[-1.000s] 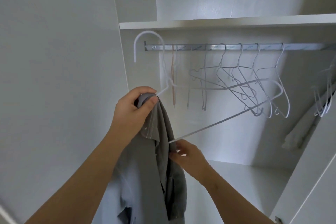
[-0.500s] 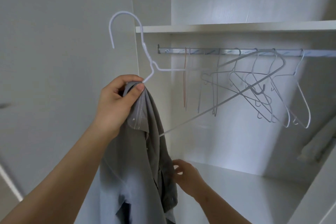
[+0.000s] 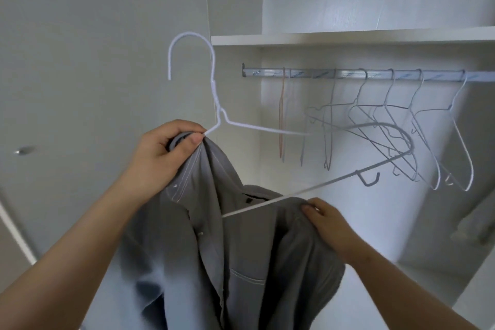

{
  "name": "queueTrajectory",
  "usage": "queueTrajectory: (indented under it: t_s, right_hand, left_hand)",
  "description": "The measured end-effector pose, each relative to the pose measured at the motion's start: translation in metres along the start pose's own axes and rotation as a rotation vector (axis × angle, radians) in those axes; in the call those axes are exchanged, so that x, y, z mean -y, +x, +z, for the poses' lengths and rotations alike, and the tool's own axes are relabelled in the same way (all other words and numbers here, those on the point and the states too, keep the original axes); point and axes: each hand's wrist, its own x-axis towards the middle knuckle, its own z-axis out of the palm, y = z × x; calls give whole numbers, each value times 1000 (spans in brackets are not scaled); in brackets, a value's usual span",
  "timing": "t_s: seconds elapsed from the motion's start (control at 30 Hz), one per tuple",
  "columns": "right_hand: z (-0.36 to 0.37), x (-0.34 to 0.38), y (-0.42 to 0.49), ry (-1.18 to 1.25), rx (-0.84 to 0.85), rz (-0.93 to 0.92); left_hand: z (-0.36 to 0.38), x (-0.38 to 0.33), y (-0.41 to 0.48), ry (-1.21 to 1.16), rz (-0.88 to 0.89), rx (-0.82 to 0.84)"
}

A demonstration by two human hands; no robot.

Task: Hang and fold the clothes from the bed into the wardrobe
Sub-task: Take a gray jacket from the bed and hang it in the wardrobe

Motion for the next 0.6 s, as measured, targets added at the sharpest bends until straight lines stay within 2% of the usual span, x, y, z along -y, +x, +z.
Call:
queueTrajectory:
  t_s: [0.1,0.23,0.3,0.5,0.6]
  right_hand:
    - [-28,4,2,-48,73,-2]
    - [-65,7,3,-229,145,29]
    - [-83,6,1,-221,144,34]
    - [-117,7,-6,-249,232,111]
    - [-134,3,-14,-196,227,209]
  left_hand:
    - [-2,3,-2,63,15,31]
    - [4,9,-3,108,17,90]
    - [11,10,-2,100,19,134]
    - [22,5,8,48,13,342]
    - [33,2,15,50,19,479]
